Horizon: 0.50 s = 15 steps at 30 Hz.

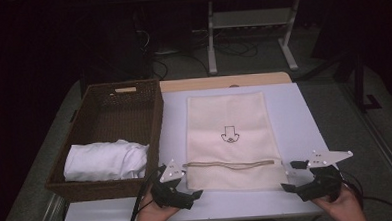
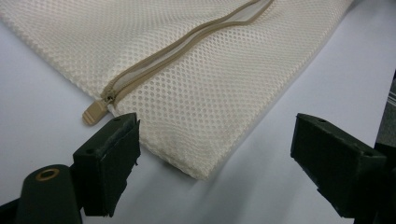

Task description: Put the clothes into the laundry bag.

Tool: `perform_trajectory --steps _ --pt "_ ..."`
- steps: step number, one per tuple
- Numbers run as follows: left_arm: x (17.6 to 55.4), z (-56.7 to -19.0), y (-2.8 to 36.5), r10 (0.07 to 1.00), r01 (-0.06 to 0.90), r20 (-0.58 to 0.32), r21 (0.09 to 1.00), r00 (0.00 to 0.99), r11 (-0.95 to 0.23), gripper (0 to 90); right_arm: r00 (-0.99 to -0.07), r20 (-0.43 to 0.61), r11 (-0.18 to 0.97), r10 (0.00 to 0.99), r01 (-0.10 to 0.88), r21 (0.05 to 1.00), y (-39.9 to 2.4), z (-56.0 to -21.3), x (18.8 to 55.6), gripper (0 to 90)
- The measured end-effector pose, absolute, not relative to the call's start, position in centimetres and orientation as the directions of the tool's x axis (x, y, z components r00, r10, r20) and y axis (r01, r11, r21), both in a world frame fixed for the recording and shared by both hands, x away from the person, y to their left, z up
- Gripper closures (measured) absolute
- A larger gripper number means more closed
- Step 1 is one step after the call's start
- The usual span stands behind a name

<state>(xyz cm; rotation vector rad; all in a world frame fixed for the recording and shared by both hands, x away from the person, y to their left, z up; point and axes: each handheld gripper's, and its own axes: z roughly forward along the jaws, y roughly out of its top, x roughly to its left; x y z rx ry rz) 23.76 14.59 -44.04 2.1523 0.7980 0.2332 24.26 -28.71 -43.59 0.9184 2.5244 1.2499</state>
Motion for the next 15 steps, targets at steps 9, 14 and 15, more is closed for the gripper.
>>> perform_trajectory --steps 9,14,15 --pt "23.1 -43.7 14.1 0.6 0.435 -0.071 0.757 0.797 -0.488 15.4 -0.861 0.04 0.562 0.507 0.366 0.742 -24.5 -40.7 28.6 20.8" --pt "23.1 -43.9 13.9 0.595 0.432 -0.064 0.75 0.801 -0.501 15.4 -0.893 0.008 0.626 0.45 0.322 0.71 -21.5 -40.2 31.3 24.2" --pt "23.1 -43.8 14.0 0.595 0.431 -0.063 0.751 0.801 -0.501 15.4 -0.898 0.014 0.63 0.44 0.32 0.708 -21.0 -40.2 31.9 25.0"
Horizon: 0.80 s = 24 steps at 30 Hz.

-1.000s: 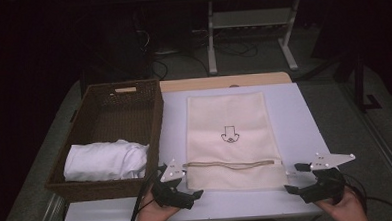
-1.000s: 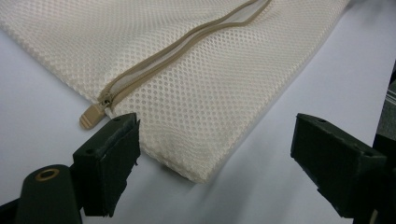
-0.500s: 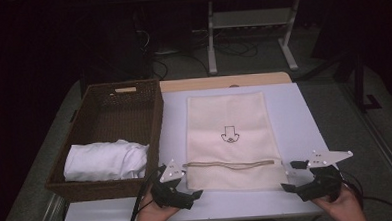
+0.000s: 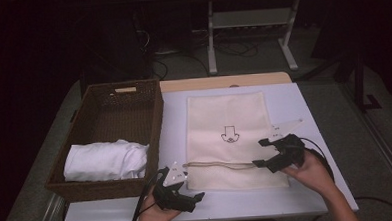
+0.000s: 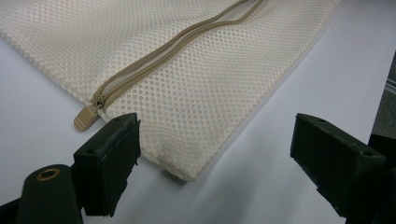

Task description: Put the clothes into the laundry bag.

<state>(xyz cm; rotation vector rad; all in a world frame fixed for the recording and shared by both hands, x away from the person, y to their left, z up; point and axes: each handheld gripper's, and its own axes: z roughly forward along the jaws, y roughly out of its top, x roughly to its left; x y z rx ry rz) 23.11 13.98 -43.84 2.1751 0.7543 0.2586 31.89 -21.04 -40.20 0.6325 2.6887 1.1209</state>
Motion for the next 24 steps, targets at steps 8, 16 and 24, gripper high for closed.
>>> perform_trajectory --steps 8,16,24 --pt "23.3 -43.9 14.2 0.601 0.441 -0.076 0.752 0.795 -0.489 15.4 -0.931 0.014 0.679 0.364 0.275 0.68 -17.6 -40.9 34.5 32.3" --pt "23.3 -43.9 14.3 0.608 0.447 -0.08 0.753 0.79 -0.483 15.7 -0.957 0.024 0.736 0.288 0.238 0.634 -14.9 -42.6 35.8 41.0" --pt "23.5 -44.1 14.2 0.607 0.449 -0.077 0.747 0.791 -0.49 15.8 -0.966 0.032 0.77 0.256 0.224 0.597 -14.2 -43.7 35.9 43.6"
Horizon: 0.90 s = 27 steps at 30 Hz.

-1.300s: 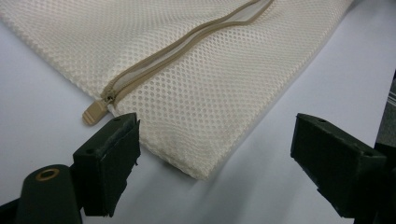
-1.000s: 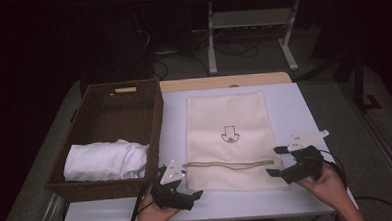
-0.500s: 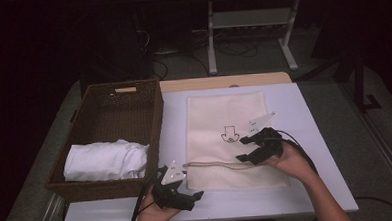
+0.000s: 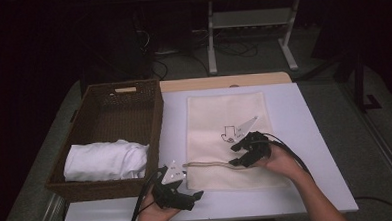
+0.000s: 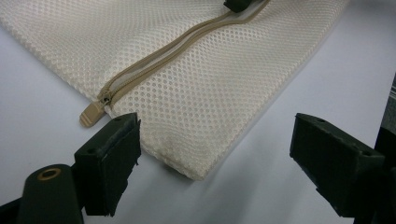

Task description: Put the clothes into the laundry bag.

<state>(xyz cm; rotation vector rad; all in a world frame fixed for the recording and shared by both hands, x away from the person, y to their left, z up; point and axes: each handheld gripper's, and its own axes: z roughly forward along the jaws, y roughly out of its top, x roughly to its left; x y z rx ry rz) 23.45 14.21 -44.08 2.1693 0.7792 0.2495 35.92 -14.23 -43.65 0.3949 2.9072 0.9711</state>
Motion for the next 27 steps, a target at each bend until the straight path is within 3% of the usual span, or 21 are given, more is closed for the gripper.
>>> perform_trajectory --steps 8,27 --pt "23.5 -44.1 14.3 0.611 0.452 -0.081 0.75 0.788 -0.483 15.9 -0.975 0.025 0.783 0.22 0.192 0.591 -13.2 -44.2 35.5 48.2" --pt "23.5 -44.2 14.2 0.608 0.452 -0.083 0.748 0.79 -0.486 16.1 -0.98 -0.008 0.801 0.198 0.157 0.577 -12.8 -44.0 36.5 80.5"
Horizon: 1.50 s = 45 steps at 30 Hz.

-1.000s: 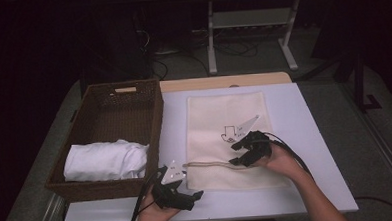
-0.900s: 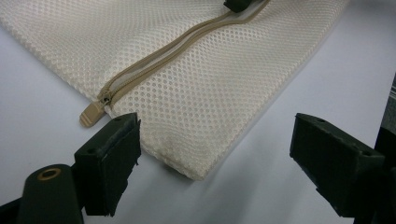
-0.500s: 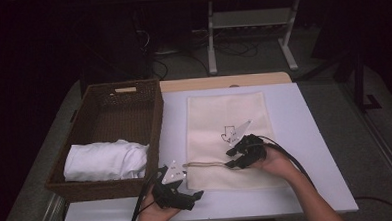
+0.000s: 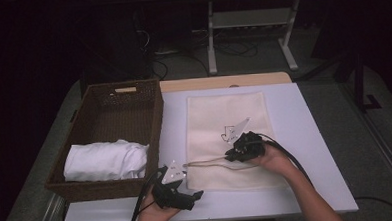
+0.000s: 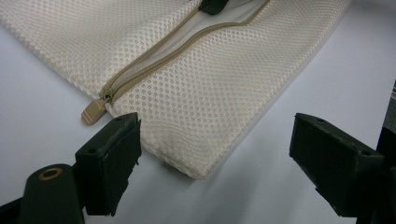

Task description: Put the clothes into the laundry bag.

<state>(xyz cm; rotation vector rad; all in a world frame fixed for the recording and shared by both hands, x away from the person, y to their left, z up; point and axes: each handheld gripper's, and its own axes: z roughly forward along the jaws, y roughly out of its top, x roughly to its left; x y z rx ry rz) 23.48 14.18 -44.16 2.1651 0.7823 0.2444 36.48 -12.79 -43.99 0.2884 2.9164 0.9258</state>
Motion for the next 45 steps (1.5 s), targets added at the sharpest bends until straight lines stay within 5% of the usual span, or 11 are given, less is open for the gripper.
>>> perform_trajectory --steps 24,37,45 --pt "23.2 -43.3 13.7 0.582 0.444 -0.11 0.762 0.806 -0.472 19.0 -0.979 0.078 0.773 0.191 0.199 0.602 -13.5 -41.8 37.0 87.3" --pt "23.6 -40.5 12.7 0.513 0.459 -0.199 0.766 0.835 -0.451 18.5 -0.977 0.106 0.755 0.185 0.21 0.621 -13.9 -40.6 37.7 87.5" --pt "25.2 -37.9 13.7 0.453 0.532 -0.337 0.732 0.826 -0.426 17.0 -0.978 0.097 0.751 0.187 0.206 0.627 -14.1 -39.8 37.7 87.4"
